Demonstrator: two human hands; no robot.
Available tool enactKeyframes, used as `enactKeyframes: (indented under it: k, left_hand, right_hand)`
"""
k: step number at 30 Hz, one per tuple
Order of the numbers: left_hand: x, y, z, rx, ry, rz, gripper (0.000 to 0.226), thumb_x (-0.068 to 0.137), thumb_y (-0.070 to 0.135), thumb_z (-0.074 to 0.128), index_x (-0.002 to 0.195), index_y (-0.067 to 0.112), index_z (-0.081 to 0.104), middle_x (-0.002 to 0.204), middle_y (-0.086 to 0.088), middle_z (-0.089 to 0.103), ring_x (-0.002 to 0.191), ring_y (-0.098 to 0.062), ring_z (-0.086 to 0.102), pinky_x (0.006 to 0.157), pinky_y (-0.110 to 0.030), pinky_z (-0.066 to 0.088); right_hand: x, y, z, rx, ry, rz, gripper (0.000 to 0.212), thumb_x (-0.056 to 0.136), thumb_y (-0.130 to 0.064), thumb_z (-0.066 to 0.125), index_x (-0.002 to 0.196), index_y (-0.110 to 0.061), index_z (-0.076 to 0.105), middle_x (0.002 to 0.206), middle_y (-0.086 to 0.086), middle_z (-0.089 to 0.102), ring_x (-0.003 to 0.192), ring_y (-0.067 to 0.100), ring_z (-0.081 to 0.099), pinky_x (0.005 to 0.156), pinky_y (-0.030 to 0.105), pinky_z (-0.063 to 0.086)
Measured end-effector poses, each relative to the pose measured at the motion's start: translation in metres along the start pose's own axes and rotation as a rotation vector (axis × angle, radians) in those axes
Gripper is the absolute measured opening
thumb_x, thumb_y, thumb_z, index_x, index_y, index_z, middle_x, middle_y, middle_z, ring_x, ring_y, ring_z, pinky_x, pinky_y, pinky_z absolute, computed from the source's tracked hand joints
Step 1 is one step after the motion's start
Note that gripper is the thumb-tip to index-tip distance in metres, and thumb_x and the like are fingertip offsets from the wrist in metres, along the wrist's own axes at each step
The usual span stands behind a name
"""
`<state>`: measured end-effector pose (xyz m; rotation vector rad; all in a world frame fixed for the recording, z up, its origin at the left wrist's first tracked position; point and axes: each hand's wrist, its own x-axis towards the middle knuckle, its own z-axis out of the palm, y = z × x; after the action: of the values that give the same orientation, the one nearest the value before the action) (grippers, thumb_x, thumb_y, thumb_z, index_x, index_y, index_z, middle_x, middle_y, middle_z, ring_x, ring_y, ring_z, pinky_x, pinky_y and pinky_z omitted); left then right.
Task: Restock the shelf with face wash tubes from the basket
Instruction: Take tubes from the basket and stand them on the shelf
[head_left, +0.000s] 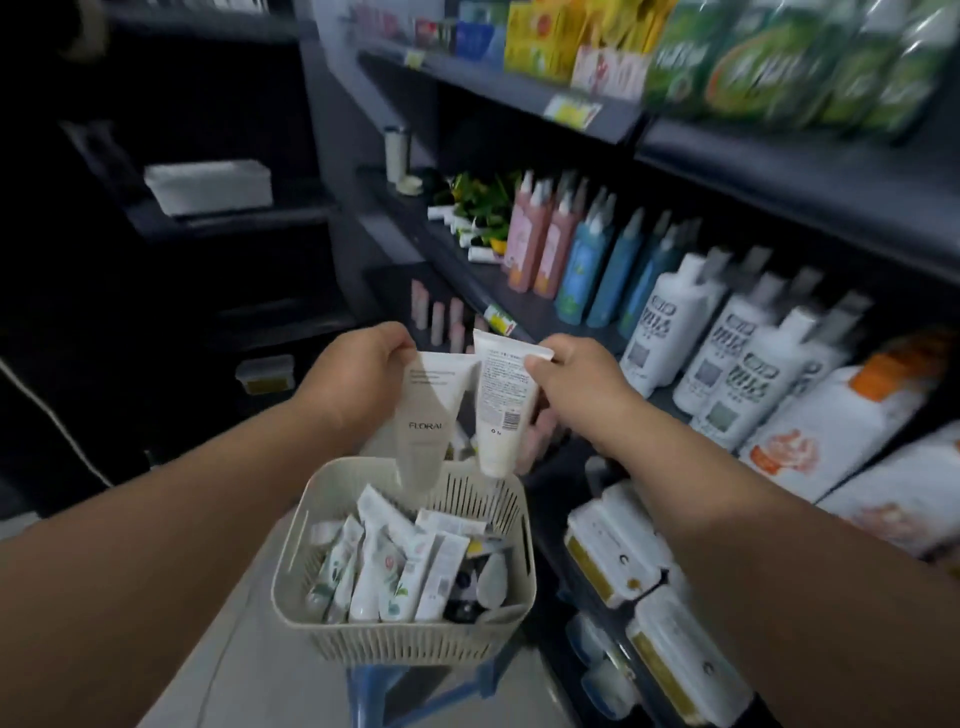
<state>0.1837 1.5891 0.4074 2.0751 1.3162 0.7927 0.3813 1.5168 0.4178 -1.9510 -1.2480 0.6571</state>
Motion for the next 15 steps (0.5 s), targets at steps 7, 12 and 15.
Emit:
enactKeyframes:
  k: [7,12,15]
  left_hand:
    - [0.016,0.086,-0.076,-0.056,0.038,0.106,0.025,0.099,0.023,0.037,0.084,0.018,0.056,0.089,-0.008,0.061,0.081,-0.028,0.063,0.069,-0.046,0.059]
    - [0.031,0.132,-0.113,-0.103,0.041,0.182,0.022,0.098,0.022,0.037,0.086,0.016,0.055,0.088,-0.009,0.057,0.081,-0.031,0.061,0.063,-0.048,0.059]
    - [0.040,0.157,-0.128,-0.144,0.037,0.203,0.022,0.098,0.022,0.037,0.085,0.014,0.052,0.085,-0.009,0.055,0.068,-0.031,0.062,0.057,-0.051,0.059]
  right_hand:
    - [-0.021,-0.083,-0.063,0.065,0.136,-0.071,0.019,0.096,-0.023,0.051,0.080,-0.020,0.060,0.094,0.007,0.067,0.089,0.025,0.065,0.079,0.051,0.058]
    - [-0.038,-0.129,-0.101,0.138,0.171,-0.020,0.023,0.100,-0.022,0.044,0.115,-0.009,0.056,0.119,0.010,0.060,0.094,0.025,0.063,0.067,0.044,0.062]
    - [-0.049,-0.151,-0.123,0.203,0.231,0.024,0.040,0.103,-0.024,0.038,0.142,-0.014,0.038,0.143,0.002,0.040,0.107,0.033,0.060,0.049,0.027,0.058]
